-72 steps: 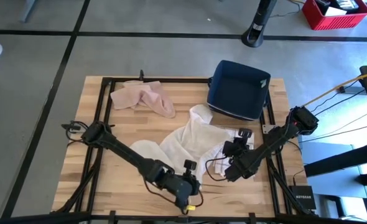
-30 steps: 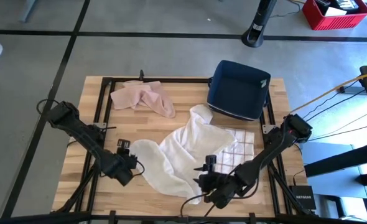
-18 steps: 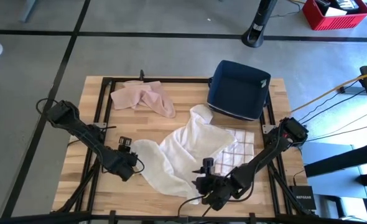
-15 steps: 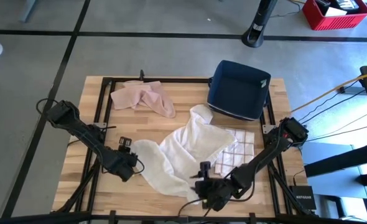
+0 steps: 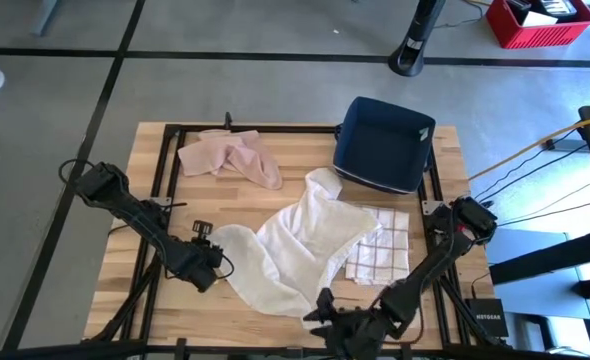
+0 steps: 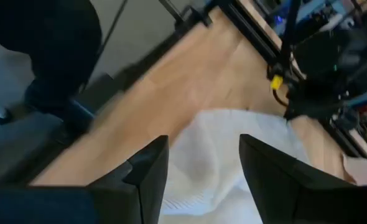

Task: Fold towel
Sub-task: Fold the white with grey-stripe towel

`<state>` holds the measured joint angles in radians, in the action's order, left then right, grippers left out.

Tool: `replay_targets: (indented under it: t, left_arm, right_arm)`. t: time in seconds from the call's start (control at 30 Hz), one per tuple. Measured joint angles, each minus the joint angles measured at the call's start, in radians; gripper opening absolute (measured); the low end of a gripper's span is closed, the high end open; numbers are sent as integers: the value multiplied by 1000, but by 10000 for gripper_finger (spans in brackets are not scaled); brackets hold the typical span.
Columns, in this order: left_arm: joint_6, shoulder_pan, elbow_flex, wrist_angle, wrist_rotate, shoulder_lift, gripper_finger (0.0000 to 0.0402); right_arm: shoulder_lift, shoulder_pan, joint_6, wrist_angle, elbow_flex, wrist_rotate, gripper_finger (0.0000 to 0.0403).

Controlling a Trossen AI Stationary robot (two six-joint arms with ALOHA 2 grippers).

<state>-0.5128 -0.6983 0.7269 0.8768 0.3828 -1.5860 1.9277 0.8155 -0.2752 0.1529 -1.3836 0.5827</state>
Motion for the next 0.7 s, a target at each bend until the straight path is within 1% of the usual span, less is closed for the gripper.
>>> replay_targets:
  t: [0.13,0.2,0.27,0.43,0.6,0.7]
  left_arm:
    - [-3,1,0,-1,1,0,8]
    - [-6,1,0,-1,2,0,7]
    - [-8,1,0,-1,3,0,3]
    - [-10,1,0,-1,4,0,6]
    - [-8,1,-1,-3,17,-1,2]
    - [-8,1,-1,-7,24,-2,4]
  right_arm:
    - [61,10,-42,5,-52,-34,198]
    - [104,10,-81,29,-82,-34,198]
    - [141,10,-127,87,-116,-15,198]
    - [200,10,-223,210,-186,98,198]
    - [204,-2,-222,381,-195,120,197]
    - [204,-16,-219,366,-195,134,187]
